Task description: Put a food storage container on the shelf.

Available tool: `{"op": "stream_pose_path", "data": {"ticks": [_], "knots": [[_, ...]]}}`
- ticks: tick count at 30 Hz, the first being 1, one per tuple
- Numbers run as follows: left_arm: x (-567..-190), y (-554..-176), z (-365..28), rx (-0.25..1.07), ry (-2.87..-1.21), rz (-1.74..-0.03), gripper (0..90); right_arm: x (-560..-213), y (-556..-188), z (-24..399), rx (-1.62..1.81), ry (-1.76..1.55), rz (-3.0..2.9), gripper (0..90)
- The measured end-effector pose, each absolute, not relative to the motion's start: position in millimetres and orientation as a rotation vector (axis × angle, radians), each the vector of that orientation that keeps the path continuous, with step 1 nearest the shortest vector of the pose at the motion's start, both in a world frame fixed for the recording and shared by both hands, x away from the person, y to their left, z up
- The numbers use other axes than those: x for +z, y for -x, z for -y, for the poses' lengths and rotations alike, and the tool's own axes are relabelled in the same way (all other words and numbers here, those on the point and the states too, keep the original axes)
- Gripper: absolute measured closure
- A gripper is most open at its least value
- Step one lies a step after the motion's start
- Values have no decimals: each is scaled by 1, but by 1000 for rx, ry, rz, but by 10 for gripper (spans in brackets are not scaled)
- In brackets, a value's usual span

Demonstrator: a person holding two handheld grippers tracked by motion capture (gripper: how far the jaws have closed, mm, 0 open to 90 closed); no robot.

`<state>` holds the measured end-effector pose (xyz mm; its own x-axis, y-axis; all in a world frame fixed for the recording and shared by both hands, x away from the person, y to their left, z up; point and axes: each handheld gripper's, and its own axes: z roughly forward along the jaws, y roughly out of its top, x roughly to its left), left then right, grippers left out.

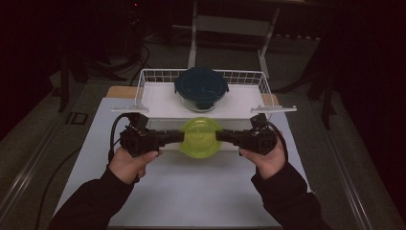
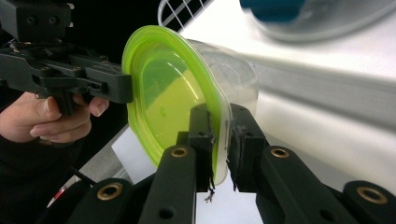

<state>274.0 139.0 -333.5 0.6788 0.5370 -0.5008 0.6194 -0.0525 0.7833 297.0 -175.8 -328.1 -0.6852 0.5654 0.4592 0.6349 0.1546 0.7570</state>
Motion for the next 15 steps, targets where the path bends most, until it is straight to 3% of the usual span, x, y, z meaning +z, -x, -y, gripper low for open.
{"op": "stream_pose_path", "data": {"ticks": [15], "knots": [[-285, -290, -141, -32, -1673, -907, 813, -277, -308, 173, -1709, 1188, 2370, 807]]}}
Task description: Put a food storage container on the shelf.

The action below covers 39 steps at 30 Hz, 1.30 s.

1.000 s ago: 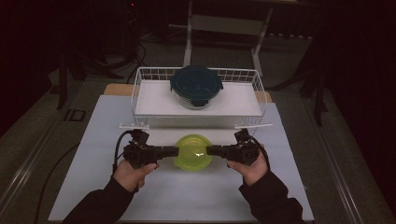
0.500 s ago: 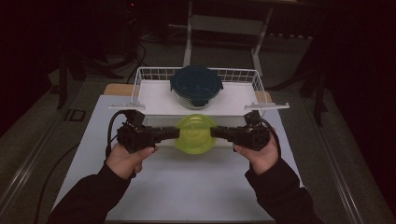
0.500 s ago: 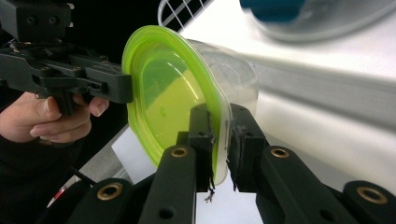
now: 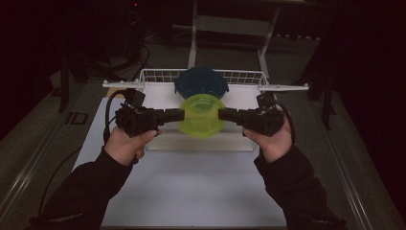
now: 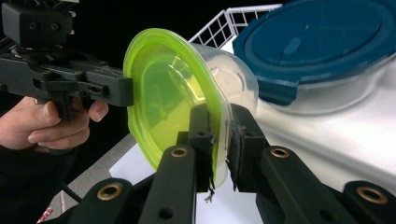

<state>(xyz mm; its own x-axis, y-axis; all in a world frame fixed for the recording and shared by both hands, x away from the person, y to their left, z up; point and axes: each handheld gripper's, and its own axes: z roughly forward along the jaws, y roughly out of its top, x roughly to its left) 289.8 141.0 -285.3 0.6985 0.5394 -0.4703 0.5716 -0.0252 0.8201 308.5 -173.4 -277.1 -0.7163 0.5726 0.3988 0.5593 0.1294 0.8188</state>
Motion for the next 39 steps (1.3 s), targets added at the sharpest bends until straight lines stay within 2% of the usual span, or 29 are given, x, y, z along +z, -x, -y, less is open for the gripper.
{"op": "stream_pose_path", "data": {"ticks": [15, 26, 39], "knots": [[-254, -331, -142, 16, -1650, -922, 813, -240, -346, 167, 1696, -1198, -2287, 807], [-259, -365, -138, -6, -1647, -995, 803, -243, -383, 166, 1659, -1321, -2318, 805], [-264, -387, -138, -4, -1634, -1033, 779, -245, -407, 162, 1636, -1425, -2331, 799]]}}
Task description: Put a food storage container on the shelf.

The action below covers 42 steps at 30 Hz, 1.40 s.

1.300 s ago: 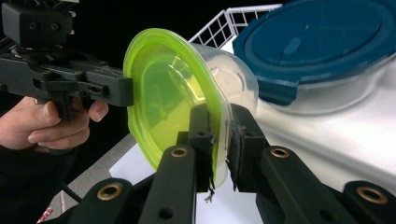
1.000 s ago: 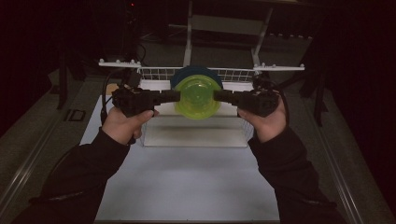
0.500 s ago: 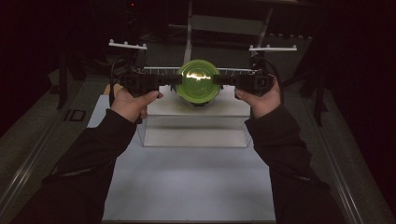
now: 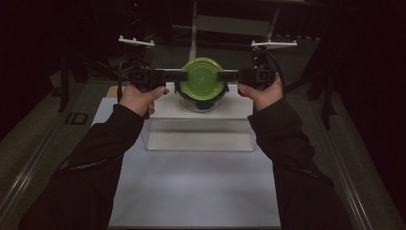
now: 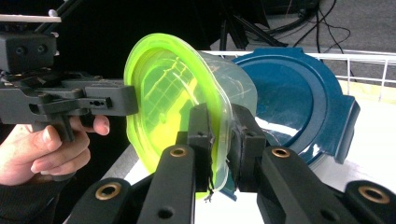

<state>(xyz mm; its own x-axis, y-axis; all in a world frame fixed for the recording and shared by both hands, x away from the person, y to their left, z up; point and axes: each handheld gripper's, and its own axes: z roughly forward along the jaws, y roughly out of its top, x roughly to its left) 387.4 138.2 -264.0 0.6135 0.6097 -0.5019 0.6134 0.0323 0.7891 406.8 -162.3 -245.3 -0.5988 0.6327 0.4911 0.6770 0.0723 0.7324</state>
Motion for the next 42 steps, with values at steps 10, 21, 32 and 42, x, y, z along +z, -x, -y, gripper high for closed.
{"op": "stream_pose_path", "data": {"ticks": [10, 21, 32, 42], "knots": [[-264, -402, -137, -8, -1604, -1058, 753, -243, -421, 159, -1590, 1465, 2253, 755], [-269, -420, -134, 4, -1570, -1105, 637, -245, -434, 154, -1578, 1555, 2295, 668], [-272, -424, -131, 40, -1577, -1102, 420, -243, -437, 153, -1609, 1552, 2315, 522], [-258, -410, -148, 58, -1535, -1016, 303, -237, -431, 155, -1645, 1529, 2336, 380]]}}
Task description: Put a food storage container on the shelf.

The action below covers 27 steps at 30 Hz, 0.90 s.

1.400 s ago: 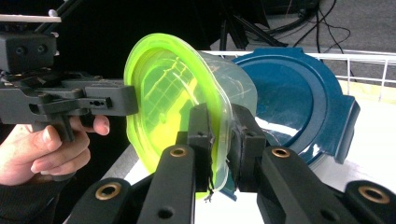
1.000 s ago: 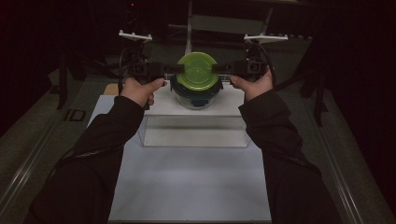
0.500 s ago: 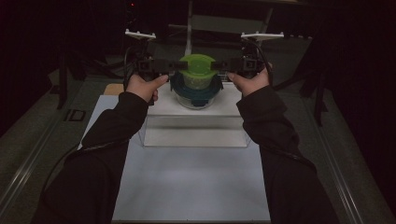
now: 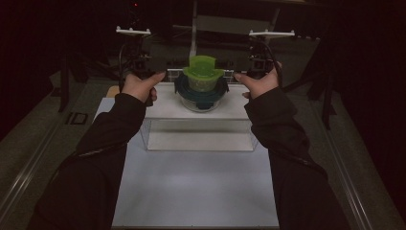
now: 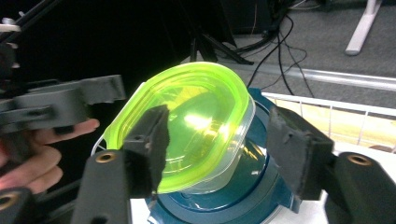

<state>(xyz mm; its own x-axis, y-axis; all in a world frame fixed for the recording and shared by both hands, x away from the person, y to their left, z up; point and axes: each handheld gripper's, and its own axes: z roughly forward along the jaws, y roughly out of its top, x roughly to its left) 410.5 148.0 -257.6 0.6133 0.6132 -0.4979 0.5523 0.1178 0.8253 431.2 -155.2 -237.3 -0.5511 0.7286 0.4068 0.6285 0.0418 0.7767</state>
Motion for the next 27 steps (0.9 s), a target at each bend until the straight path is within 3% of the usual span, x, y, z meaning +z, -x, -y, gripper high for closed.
{"op": "stream_pose_path", "data": {"ticks": [11, 14, 27], "knots": [[-254, -382, -153, 100, -1553, -913, 122, -237, -419, 161, 1630, -1349, -2232, 197], [-259, -375, -150, 103, -1584, -890, 12, -239, -415, 165, 1649, -1338, -2236, 184], [-283, -344, -146, 123, -1639, -821, 13, -259, -382, 176, 1669, -1254, -2303, 188]]}}
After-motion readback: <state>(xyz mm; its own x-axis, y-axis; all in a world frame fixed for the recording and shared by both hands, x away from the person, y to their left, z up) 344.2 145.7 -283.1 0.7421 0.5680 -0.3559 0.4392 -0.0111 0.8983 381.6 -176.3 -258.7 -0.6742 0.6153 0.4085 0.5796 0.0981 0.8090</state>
